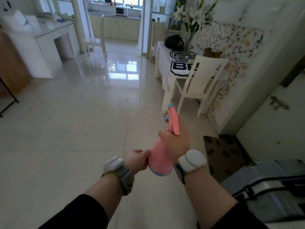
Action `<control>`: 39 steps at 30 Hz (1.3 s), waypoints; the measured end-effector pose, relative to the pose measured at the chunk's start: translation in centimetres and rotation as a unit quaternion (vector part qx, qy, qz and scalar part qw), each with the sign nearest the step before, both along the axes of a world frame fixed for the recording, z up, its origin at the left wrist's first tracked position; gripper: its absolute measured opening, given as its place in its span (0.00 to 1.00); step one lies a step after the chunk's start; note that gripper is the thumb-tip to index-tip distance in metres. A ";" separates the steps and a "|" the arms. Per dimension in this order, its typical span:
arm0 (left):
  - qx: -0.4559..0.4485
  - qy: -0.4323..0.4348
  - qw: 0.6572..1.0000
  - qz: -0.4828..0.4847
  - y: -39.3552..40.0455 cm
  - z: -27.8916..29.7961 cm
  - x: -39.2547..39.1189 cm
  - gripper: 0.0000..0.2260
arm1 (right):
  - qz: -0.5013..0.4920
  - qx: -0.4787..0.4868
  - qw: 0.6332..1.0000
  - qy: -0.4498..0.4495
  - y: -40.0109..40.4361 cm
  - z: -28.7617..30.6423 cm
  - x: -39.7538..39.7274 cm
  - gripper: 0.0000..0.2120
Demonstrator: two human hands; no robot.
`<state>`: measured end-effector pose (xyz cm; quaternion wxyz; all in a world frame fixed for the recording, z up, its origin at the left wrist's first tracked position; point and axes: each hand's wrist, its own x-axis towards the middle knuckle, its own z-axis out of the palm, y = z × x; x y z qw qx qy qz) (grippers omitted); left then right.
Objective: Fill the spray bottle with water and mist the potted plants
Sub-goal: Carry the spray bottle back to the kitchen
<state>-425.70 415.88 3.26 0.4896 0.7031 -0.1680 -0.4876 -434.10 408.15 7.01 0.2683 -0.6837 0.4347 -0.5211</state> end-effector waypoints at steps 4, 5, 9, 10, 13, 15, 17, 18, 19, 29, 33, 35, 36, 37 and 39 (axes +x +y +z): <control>0.000 0.013 1.000 0.009 -5.1 0.3 2.0 0.10 | 0.033 0.026 0.999 0.009 -5.5 0.3 2.1 0.15; 0.000 0.022 1.000 0.018 -7.4 0.0 3.3 0.09 | 0.047 0.043 0.998 0.018 -8.2 0.1 3.4 0.16; 0.003 -0.006 1.000 0.017 -14.1 0.0 7.6 0.09 | 0.055 0.063 0.996 0.026 -15.6 -0.3 7.5 0.17; 0.003 -0.024 1.000 0.013 -14.5 0.0 8.0 0.08 | 0.061 0.066 0.995 0.034 -16.1 -0.4 7.8 0.18; -0.004 -0.048 0.999 0.009 -19.6 0.0 12.0 0.08 | 0.056 0.048 0.997 0.029 -20.8 -0.4 11.3 0.22; -0.010 -0.057 0.998 0.002 -23.3 0.0 14.9 0.09 | 0.062 0.060 0.996 0.010 -24.5 -0.4 13.5 0.16; -0.015 -0.066 0.998 -0.013 -27.5 0.2 17.8 0.08 | 0.104 0.129 0.986 -0.030 -28.1 0.1 15.9 0.20; -0.016 -0.074 0.997 -0.017 -27.9 0.5 18.1 0.07 | 0.124 0.152 0.980 -0.036 -28.3 0.2 15.9 0.23; -0.022 -0.081 0.996 -0.022 -30.0 0.8 19.4 0.07 | 0.131 0.156 0.978 -0.046 -30.2 0.5 16.9 0.24; -0.006 -0.127 0.991 -0.035 -47.7 0.3 29.0 0.04 | 0.123 0.172 0.975 -0.062 -47.8 1.1 26.1 0.27; -0.008 -0.120 0.992 -0.026 -54.6 -0.5 31.9 0.04 | 0.141 0.164 0.974 -0.063 -54.7 0.7 29.0 0.27; -0.010 -0.114 0.993 -0.013 -58.7 -0.7 33.4 0.06 | 0.159 0.150 0.974 -0.051 -59.0 0.8 30.6 0.26; -0.010 -0.110 0.994 -0.005 -60.8 -0.9 34.3 0.06 | 0.167 0.151 0.974 -0.043 -61.1 0.9 31.4 0.27; -0.007 -0.110 0.994 0.000 -62.9 -0.6 35.0 0.05 | 0.176 0.153 0.972 -0.037 -63.2 1.2 32.2 0.27; -0.017 -0.108 0.994 0.011 -66.4 0.0 36.3 0.04 | 0.194 0.147 0.970 -0.026 -66.9 1.7 33.8 0.27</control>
